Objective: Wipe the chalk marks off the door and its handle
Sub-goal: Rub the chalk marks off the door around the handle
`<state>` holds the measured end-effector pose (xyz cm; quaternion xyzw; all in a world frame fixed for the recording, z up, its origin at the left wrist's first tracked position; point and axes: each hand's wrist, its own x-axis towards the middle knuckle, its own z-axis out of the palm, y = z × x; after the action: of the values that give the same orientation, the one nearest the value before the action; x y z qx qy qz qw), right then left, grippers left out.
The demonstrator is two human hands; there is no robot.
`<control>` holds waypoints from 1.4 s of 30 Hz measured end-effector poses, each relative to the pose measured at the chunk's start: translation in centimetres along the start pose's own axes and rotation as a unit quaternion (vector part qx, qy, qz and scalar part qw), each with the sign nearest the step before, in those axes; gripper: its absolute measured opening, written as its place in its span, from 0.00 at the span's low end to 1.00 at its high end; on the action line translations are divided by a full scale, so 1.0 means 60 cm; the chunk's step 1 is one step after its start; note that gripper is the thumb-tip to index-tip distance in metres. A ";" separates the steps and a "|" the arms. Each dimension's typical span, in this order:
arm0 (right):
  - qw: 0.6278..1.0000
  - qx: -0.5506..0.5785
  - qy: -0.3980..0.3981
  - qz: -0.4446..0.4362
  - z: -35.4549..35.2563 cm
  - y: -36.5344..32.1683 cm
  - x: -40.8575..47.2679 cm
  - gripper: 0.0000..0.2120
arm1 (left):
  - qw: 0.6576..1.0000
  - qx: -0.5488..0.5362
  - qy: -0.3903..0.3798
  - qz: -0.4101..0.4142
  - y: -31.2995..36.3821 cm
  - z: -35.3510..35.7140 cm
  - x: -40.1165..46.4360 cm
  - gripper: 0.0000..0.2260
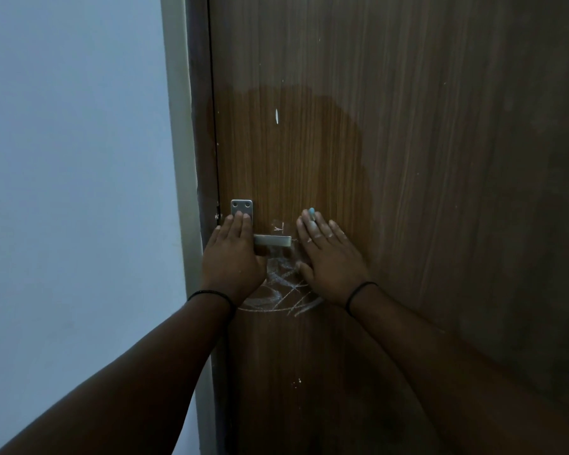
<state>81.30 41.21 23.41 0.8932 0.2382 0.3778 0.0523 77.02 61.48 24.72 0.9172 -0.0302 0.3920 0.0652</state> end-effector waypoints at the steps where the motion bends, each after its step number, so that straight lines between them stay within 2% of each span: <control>1: 1.000 -0.008 -0.013 -0.021 0.000 -0.003 -0.001 0.35 | 1.000 0.002 -0.001 0.000 -0.002 -0.002 0.001 0.34; 4: 0.996 -0.039 -0.047 -0.072 0.009 0.014 -0.029 0.34 | 1.000 -0.007 -0.003 -0.005 -0.001 -0.006 0.000 0.33; 8: 0.998 -0.052 -0.016 -0.022 -0.008 0.042 -0.038 0.34 | 1.000 -0.006 -0.017 -0.008 0.002 -0.007 0.003 0.33; 11: 0.999 -0.033 -0.001 -0.005 -0.022 0.017 -0.004 0.35 | 0.999 0.006 -0.034 -0.011 0.004 -0.016 0.014 0.32; 17: 0.994 -0.035 -0.062 -0.083 -0.003 -0.033 -0.004 0.34 | 0.997 0.015 -0.077 -0.020 0.006 -0.032 0.028 0.34; 23: 0.999 -0.014 0.012 -0.029 0.006 -0.054 0.024 0.35 | 0.996 0.008 -0.083 -0.018 0.006 -0.029 0.026 0.33; 29: 0.994 -0.020 -0.074 -0.074 0.061 -0.113 0.004 0.34 | 0.995 -0.002 -0.096 -0.018 0.002 -0.033 0.026 0.31; 31: 0.994 -0.047 -0.062 -0.079 0.061 -0.090 -0.011 0.33 | 0.995 -0.008 -0.098 -0.018 0.003 -0.035 0.024 0.31; 35: 0.999 -0.042 0.014 -0.013 0.043 -0.051 -0.017 0.33 | 0.994 -0.015 -0.102 -0.021 0.007 -0.037 0.022 0.32; 38: 1.000 -0.010 -0.003 0.016 0.045 -0.082 -0.001 0.35 | 0.994 -0.010 -0.102 -0.023 0.008 -0.037 0.021 0.33; 42: 0.998 -0.025 -0.054 -0.018 0.059 -0.099 -0.020 0.34 | 0.994 -0.013 -0.106 -0.020 0.007 -0.040 0.022 0.31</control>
<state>80.75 46.17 18.50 0.9063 0.2414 0.3336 0.0947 76.21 61.43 27.35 0.9530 -0.0240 0.2907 0.0815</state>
